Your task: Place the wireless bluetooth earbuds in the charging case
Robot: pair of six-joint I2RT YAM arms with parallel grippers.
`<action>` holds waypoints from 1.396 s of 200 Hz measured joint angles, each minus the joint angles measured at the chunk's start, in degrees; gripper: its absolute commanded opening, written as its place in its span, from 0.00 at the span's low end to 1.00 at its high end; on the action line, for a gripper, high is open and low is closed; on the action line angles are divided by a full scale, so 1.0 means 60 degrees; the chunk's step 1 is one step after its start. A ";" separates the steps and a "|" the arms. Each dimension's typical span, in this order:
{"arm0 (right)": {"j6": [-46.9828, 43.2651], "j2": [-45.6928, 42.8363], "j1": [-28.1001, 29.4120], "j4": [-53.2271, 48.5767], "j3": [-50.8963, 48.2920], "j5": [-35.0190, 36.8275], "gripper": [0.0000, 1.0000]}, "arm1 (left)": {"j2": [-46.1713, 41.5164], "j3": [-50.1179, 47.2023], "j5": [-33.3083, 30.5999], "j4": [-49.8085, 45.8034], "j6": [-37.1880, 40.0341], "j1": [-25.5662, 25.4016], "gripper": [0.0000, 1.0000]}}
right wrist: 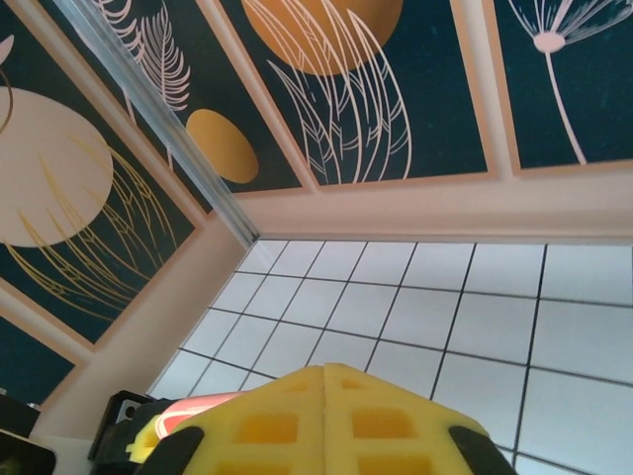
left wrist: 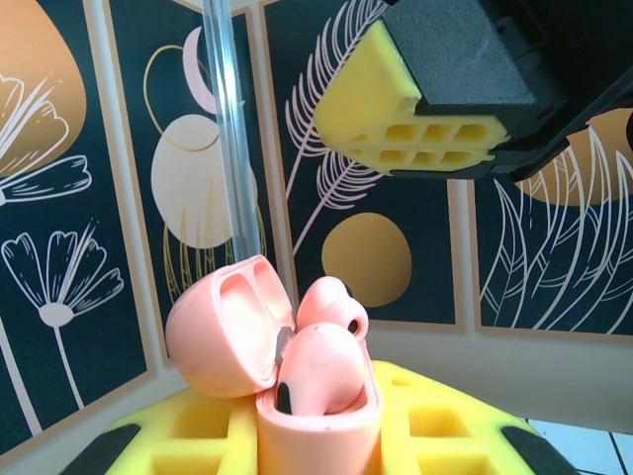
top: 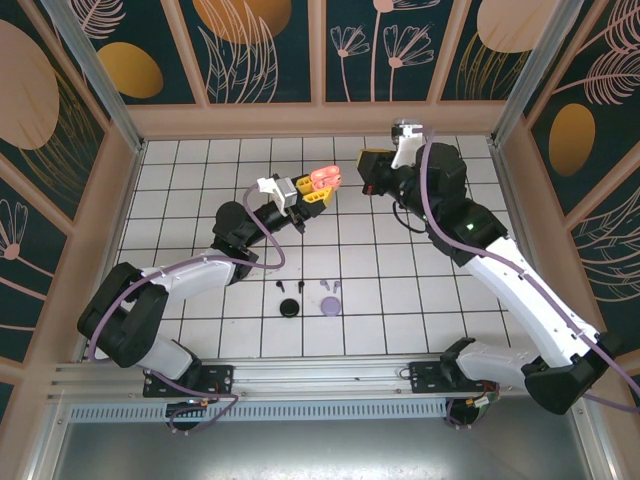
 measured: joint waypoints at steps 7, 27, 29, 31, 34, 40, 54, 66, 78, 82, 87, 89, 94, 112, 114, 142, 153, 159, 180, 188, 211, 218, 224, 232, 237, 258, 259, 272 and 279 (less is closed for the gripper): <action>0.0033 0.0004 0.0000 -0.0033 0.0000 0.0000 0.02 | 0.0000 0.0000 0.0000 0.0000 0.0000 0.0000 0.00; 0.0073 0.0036 0.0000 -0.0098 -0.0011 -0.0004 0.02 | 0.0000 0.0000 0.0000 0.0000 -0.0025 0.0000 0.00; 0.0076 0.0047 0.0000 -0.0102 -0.0011 -0.0004 0.02 | 0.0000 0.0000 0.0004 0.0000 -0.0029 0.0000 0.00; 0.0076 0.0055 0.0000 -0.0106 -0.0011 -0.0004 0.02 | 0.0000 0.0000 0.0004 0.0000 -0.0029 0.0000 0.00; 0.0076 0.0073 0.0000 -0.0113 -0.0011 -0.0004 0.02 | 0.0000 0.0000 0.0004 0.0000 -0.0029 0.0000 0.00; 0.0076 0.0102 0.0000 -0.0120 -0.0015 -0.0004 0.02 | 0.0000 0.0000 0.0004 0.0000 -0.0029 0.0000 0.00; 0.0076 0.0229 0.0000 -0.0149 -0.0055 -0.0004 0.02 | 0.0000 0.0000 0.0004 0.0004 -0.0029 0.0000 0.00; 0.0080 0.0324 0.0000 -0.0164 -0.0091 -0.0007 0.02 | 0.0000 0.0000 0.0004 0.0004 -0.0029 0.0000 0.00; 0.0080 0.0441 0.0000 -0.0200 -0.0106 -0.0040 0.02 | 0.0000 0.0000 0.0004 0.0004 -0.0033 0.0000 0.00; 0.0084 0.0477 0.0000 -0.0200 -0.0106 -0.0047 0.02 | 0.0000 0.0000 0.0004 0.0004 -0.0033 0.0000 0.00; 0.0084 0.0521 0.0000 -0.0200 -0.0109 -0.0055 0.02 | 0.0000 0.0000 0.0004 0.0004 -0.0033 0.0000 0.00; 0.0087 0.0546 0.0000 -0.0200 -0.0109 -0.0076 0.02 | 0.0000 0.0000 0.0004 0.0000 -0.0033 0.0000 0.00; 0.0091 0.0583 0.0000 -0.0200 -0.0109 -0.0091 0.02 | 0.0000 0.0000 0.0004 0.0004 -0.0033 0.0000 0.00; 0.0113 0.0685 0.0000 -0.0200 -0.0131 -0.0226 0.01 | 0.0000 0.0000 0.0004 0.0004 -0.0033 0.0000 0.00; 0.0117 0.0688 0.0000 -0.0200 -0.0138 -0.0248 0.01 | 0.0000 0.0000 0.0004 0.0004 -0.0033 0.0000 0.00; 0.0146 0.0776 0.0015 -0.0200 -0.0164 -0.0393 0.00 | 0.0000 0.0000 0.0004 0.0004 -0.0036 0.0000 0.00; 0.0149 0.0805 0.0040 -0.0200 -0.0164 -0.0452 0.00 | 0.0000 0.0000 0.0004 0.0004 -0.0036 0.0000 0.00; 0.0149 0.0816 0.0066 -0.0193 -0.0178 -0.0474 0.00 | 0.0000 0.0000 0.0004 0.0004 -0.0036 0.0000 0.00; 0.0157 0.0852 0.0193 -0.0197 -0.0222 -0.0528 0.00 | 0.0000 0.0000 0.0004 0.0007 -0.0051 -0.0007 0.00; 0.0157 0.0882 0.0226 -0.0193 -0.0222 -0.0532 0.00 | 0.0000 0.0000 0.0004 0.0007 -0.0062 -0.0007 0.00; 0.0182 0.0954 0.0339 -0.0197 -0.0222 -0.0535 0.00 | 0.0000 0.0004 0.0000 0.0025 -0.0066 -0.0011 0.00; 0.0186 0.0962 0.0368 -0.0197 -0.0222 -0.0535 0.00 | 0.0000 0.0000 0.0000 0.0025 -0.0066 -0.0007 0.00; 0.0186 0.0969 0.0372 -0.0189 -0.0222 -0.0532 0.00 | 0.0000 0.0004 0.0000 0.0029 -0.0066 -0.0004 0.00; 0.0186 0.0969 0.0382 -0.0189 -0.0222 -0.0525 0.00 | 0.0000 0.0004 0.0000 0.0029 -0.0066 0.0000 0.00; 0.0186 0.0969 0.0382 -0.0189 -0.0222 -0.0525 0.00 | 0.0000 0.0004 0.0000 0.0029 -0.0066 0.0000 0.00; 0.0182 0.0969 0.0390 -0.0193 -0.0222 -0.0474 0.00 | 0.0000 0.0004 0.0000 0.0029 -0.0069 0.0000 0.00; 0.0182 0.0969 0.0393 -0.0193 -0.0222 -0.0466 0.00 | 0.0000 0.0004 0.0000 0.0029 -0.0069 0.0000 0.00; 0.0182 0.0969 0.0397 -0.0200 -0.0222 -0.0368 0.00 | 0.0000 0.0004 0.0000 0.0029 -0.0069 -0.0004 0.00; 0.0178 0.0969 0.0401 -0.0211 -0.0222 -0.0280 0.01 | 0.0000 0.0004 0.0004 0.0029 -0.0069 -0.0007 0.00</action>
